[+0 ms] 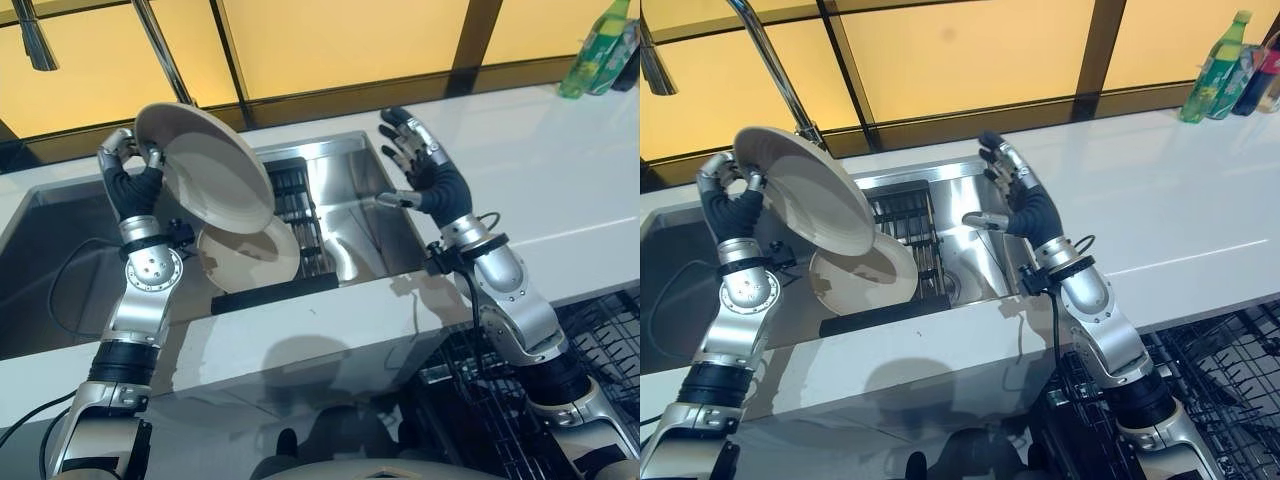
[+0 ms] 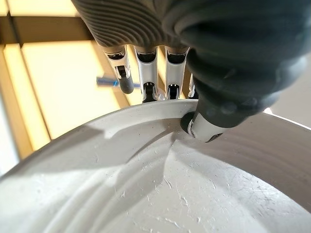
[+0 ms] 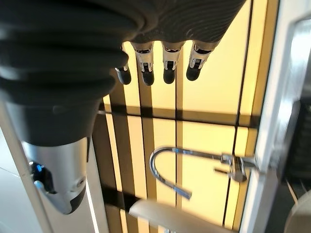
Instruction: Pick up plates and place into dishwasher.
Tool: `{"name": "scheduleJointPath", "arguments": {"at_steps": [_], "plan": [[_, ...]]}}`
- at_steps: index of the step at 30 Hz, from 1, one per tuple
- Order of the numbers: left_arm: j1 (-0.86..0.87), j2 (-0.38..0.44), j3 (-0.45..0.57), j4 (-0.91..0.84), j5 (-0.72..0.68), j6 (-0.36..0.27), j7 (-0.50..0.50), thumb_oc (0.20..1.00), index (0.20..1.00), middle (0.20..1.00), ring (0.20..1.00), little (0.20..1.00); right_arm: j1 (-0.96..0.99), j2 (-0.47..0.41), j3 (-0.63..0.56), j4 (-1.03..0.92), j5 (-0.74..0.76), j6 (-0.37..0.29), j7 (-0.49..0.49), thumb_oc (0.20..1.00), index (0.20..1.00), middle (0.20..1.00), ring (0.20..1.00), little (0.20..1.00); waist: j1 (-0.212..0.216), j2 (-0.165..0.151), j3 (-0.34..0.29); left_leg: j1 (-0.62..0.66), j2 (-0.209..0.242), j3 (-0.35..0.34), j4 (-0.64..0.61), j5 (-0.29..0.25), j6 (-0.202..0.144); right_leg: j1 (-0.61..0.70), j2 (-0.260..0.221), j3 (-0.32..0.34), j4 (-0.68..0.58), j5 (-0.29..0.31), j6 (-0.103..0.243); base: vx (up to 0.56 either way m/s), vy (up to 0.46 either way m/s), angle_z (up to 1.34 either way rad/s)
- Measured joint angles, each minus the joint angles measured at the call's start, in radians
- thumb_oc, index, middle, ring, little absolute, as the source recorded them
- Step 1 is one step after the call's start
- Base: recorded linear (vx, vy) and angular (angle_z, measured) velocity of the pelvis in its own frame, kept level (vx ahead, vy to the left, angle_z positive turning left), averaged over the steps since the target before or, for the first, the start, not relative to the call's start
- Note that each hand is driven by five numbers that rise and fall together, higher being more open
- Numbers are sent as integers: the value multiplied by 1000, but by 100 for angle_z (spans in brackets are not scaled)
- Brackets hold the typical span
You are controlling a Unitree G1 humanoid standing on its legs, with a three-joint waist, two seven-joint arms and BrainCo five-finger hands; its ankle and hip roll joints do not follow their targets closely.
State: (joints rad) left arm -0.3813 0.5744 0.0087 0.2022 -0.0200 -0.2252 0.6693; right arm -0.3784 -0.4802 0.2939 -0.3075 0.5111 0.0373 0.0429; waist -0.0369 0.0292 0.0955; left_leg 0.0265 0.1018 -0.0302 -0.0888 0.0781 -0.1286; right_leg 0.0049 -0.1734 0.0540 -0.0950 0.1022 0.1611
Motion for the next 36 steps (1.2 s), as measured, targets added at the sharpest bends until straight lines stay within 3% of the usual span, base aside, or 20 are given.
{"name": "scheduleJointPath", "arguments": {"at_steps": [10,17,26,29,36], "plan": [[0,-3,-10,-2,150,40,128,200,200,200,200,200,0,80,195,-1,101,104,68,1000,1000,1000,1000,1000,1,-1,-43,32,9,6,-4,-9,-2,28,9,2,-1,-8,-7,8,-51,-1],[-11,-2,-73,-66,283,72,155,200,200,200,200,200,-18,101,275,-1,187,168,12,1000,1000,1000,1000,1000,22,-3,-65,46,12,5,-4,-11,-3,42,12,1,-1,-9,-8,11,-28,1],[-11,-59,-163,-138,283,67,145,200,200,200,200,200,-21,194,349,7,205,159,-79,1000,1000,1000,1000,1000,51,-22,-96,48,13,-1,-4,-12,-4,47,13,-6,-1,-13,-10,-2,-4,1],[-1,-101,-195,-187,296,66,113,200,200,200,200,200,-36,209,349,9,199,141,-112,1000,1000,1000,1000,1000,56,-29,-101,48,13,-7,-4,-13,-4,51,13,-12,-1,-14,-9,-7,-14,6],[13,-106,-223,-284,323,70,64,200,200,200,200,200,-71,212,346,-2,198,116,-171,1000,1000,1000,1000,1000,60,-30,-102,45,14,-24,-4,-13,-4,61,13,-30,-1,-21,-10,-4,-5,7]]}}
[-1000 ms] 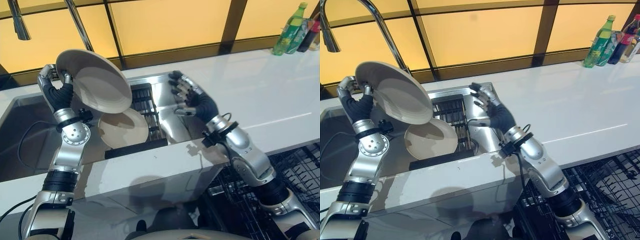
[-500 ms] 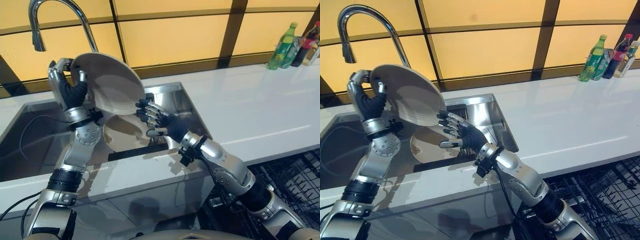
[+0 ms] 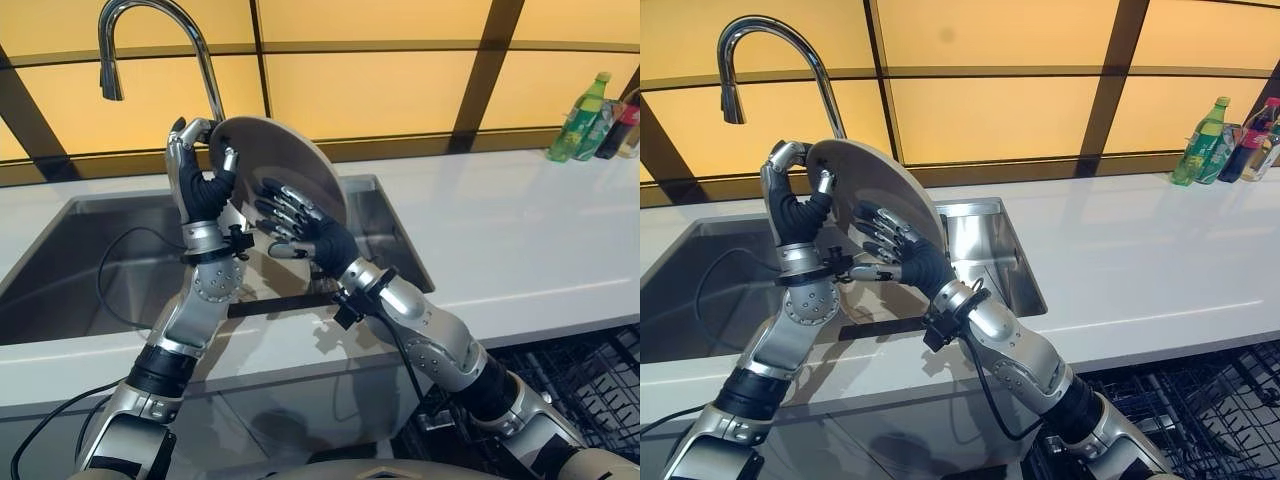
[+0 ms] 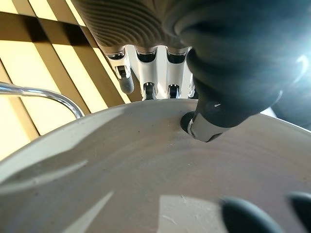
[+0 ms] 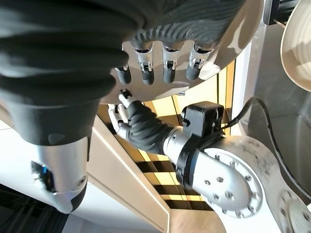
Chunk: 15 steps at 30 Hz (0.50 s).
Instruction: Pick up plates and place into dishwasher.
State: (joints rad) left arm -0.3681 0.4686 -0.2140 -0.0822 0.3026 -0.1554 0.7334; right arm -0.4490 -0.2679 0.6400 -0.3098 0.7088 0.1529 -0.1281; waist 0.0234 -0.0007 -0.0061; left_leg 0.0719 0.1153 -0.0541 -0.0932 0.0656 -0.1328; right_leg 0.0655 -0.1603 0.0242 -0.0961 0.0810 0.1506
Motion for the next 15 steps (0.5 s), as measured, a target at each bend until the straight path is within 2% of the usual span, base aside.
{"name": "scheduleJointPath", "arguments": {"at_steps": [7,12,15], "plan": [[2,4,2,-21,1,36,-22,200,200,200,200,200,-1,-24,0,-29,-13,0,-7,1000,1000,1000,1000,1000,25,2,-2,-10,0,-9,1,0,0,-1,0,-11,0,-2,2,-1,4,4],[12,13,18,-20,1,54,-24,200,200,200,200,200,-32,-43,-3,-49,-12,0,59,1000,1000,1000,1000,1000,23,3,-2,-10,0,-11,1,0,-1,-1,0,-13,0,-3,3,1,2,1],[14,31,61,-8,17,58,-10,200,200,200,200,200,-51,-81,-9,-54,-10,0,107,1000,1000,1000,1000,1000,20,3,-1,-9,0,-10,0,-1,-1,-1,0,-12,0,-3,4,0,0,0]]}}
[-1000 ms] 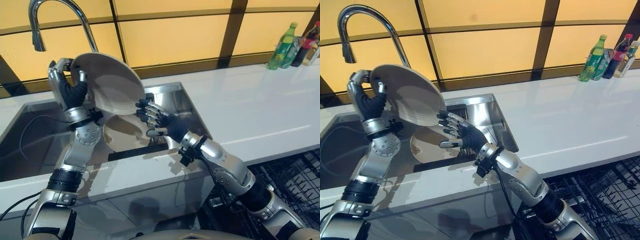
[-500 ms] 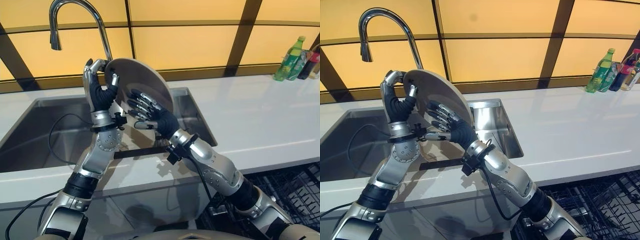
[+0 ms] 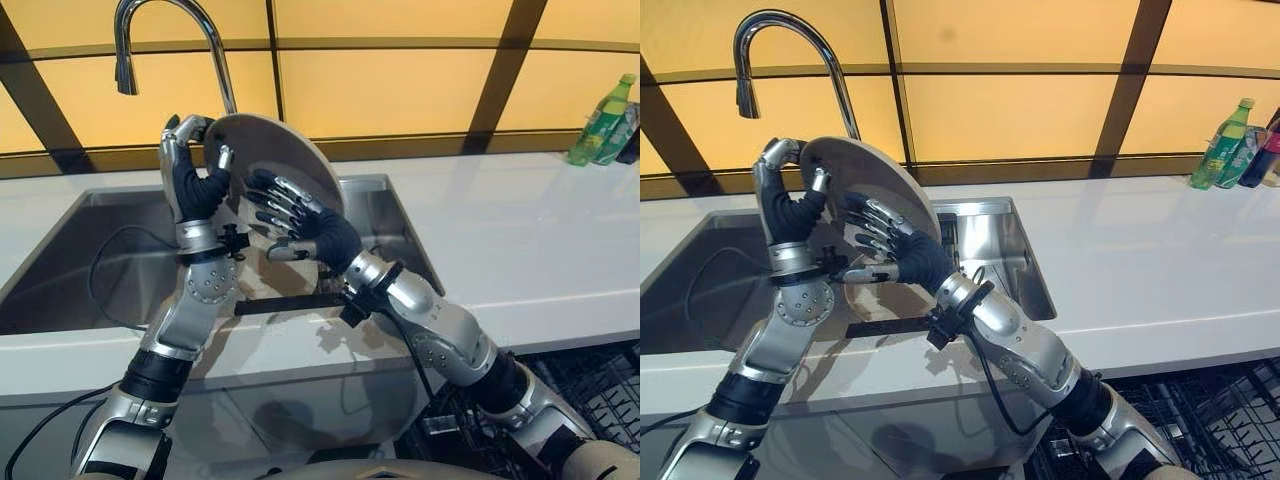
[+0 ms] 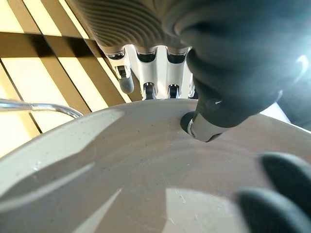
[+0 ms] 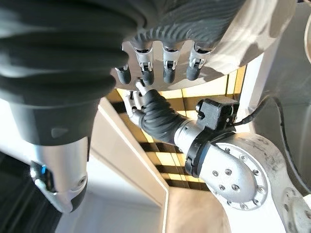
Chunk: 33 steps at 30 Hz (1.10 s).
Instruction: Pick up plates and place into dishwasher.
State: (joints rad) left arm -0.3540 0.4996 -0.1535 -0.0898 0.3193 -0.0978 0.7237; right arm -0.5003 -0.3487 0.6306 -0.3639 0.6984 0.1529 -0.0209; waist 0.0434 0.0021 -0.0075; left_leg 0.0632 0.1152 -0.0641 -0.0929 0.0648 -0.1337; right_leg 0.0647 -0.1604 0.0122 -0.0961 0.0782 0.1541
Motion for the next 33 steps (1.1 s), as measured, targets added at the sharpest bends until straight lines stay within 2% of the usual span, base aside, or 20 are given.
{"name": "scheduleJointPath", "arguments": {"at_steps": [5,10,14,17,20,24,30,33], "plan": [[0,87,69,101,21,-5,59,200,200,200,200,200,3,-53,-22,-6,3,3,99,1000,1000,1000,1000,1000,-2,2,1,12,0,8,0,-4,-2,2,0,8,0,-4,-4,12,0,-4],[4,146,124,204,21,-24,119,200,200,200,200,200,60,-77,-118,-10,3,6,189,1000,1000,1000,1000,1000,-6,3,0,13,0,12,0,-6,-2,1,0,13,0,-4,-4,2,3,-1],[14,153,149,220,21,-24,167,200,200,200,200,200,101,-106,-163,-10,2,6,229,1000,1000,1000,1000,1000,-8,3,0,16,0,22,0,-7,-1,0,0,22,0,-2,-2,-1,2,-6],[25,153,161,232,21,-25,186,200,200,200,200,200,111,-105,-172,-10,2,5,234,1000,1000,1000,1000,1000,-28,3,0,18,0,24,0,-8,-1,1,0,25,0,0,1,3,-2,-3],[30,152,163,231,21,-25,189,200,200,200,200,200,111,-97,-199,-10,-2,-33,179,1000,1000,1000,1000,1000,-32,5,1,26,0,34,-1,-9,-1,1,0,34,0,0,1,5,-2,-8],[31,133,163,227,22,-25,188,200,200,200,200,200,111,-56,-232,-10,-47,-86,52,1000,1000,1000,1000,1000,-33,16,-3,29,0,34,-1,-11,-1,2,0,34,0,-2,-2,0,2,-1],[59,91,155,154,54,-23,164,200,200,200,200,200,111,-10,-224,-11,-110,-104,-79,1000,1000,1000,1000,1000,-29,23,-6,28,0,32,0,-11,-1,5,0,33,0,-2,-1,0,0,0],[66,82,133,125,61,-23,153,200,200,200,200,200,111,-7,-214,-11,-183,-136,-154,1000,1000,1000,1000,1000,-28,23,-6,28,0,29,0,-11,-1,6,0,30,0,0,1,-1,-1,1]]}}
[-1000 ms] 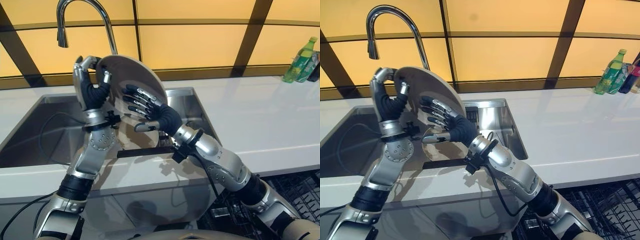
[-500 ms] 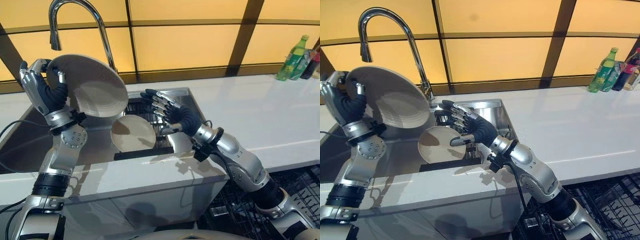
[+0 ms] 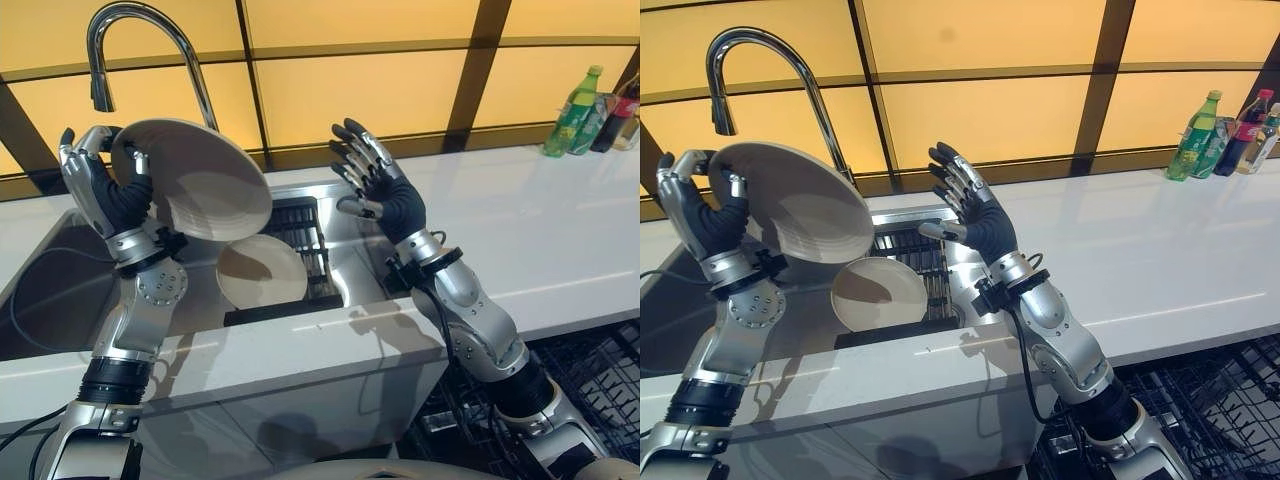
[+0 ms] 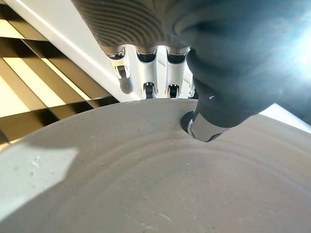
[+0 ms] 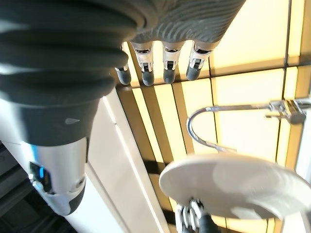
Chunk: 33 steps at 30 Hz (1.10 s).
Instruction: Pick up plates and place into dishwasher.
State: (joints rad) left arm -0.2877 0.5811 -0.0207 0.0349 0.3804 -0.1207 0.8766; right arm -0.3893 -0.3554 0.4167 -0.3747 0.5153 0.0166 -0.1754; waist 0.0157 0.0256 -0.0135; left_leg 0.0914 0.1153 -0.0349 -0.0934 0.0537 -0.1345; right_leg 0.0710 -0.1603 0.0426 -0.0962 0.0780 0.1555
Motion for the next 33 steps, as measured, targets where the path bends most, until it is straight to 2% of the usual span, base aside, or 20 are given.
{"name": "scheduleJointPath", "arguments": {"at_steps": [4,8,17,20,25,33], "plan": [[7,-24,-3,-53,0,0,-18,200,200,200,200,200,0,25,2,-1,-92,-28,-130,1000,1000,1000,1000,1000,0,0,0,1,0,-7,0,0,0,6,0,-7,0,-4,-4,-8,11,5],[10,-35,-20,-121,0,-1,-44,200,200,200,200,200,0,30,26,-15,-102,-15,-151,1000,1000,1000,1000,1000,2,2,0,-1,0,-21,0,0,0,11,0,-20,0,-7,-2,-9,6,7],[11,-70,-48,-176,1,5,-108,200,200,200,200,200,-11,26,116,-18,-40,80,-72,1000,1000,1000,1000,1000,9,5,-3,-14,-1,-35,5,1,0,11,0,-35,0,-10,-1,-7,-10,6],[10,-71,-67,-176,1,7,-119,200,200,200,200,200,-21,24,134,-18,-7,101,-40,1000,1000,1000,1000,1000,29,5,-3,-14,-1,-36,5,1,0,12,0,-37,0,-10,-1,0,0,0],[10,-71,-76,-175,1,7,-122,200,200,200,200,200,-38,27,154,-18,29,121,3,1000,1000,1000,1000,1000,50,3,-5,-15,0,-43,4,1,0,12,0,-46,0,-13,-1,5,-7,3],[10,-72,-77,-175,-2,6,-121,200,200,200,200,200,-59,30,183,-16,29,132,36,1000,1000,1000,1000,1000,53,-16,-10,-16,0,-44,4,1,0,12,0,-47,0,-14,-1,0,0,0]]}}
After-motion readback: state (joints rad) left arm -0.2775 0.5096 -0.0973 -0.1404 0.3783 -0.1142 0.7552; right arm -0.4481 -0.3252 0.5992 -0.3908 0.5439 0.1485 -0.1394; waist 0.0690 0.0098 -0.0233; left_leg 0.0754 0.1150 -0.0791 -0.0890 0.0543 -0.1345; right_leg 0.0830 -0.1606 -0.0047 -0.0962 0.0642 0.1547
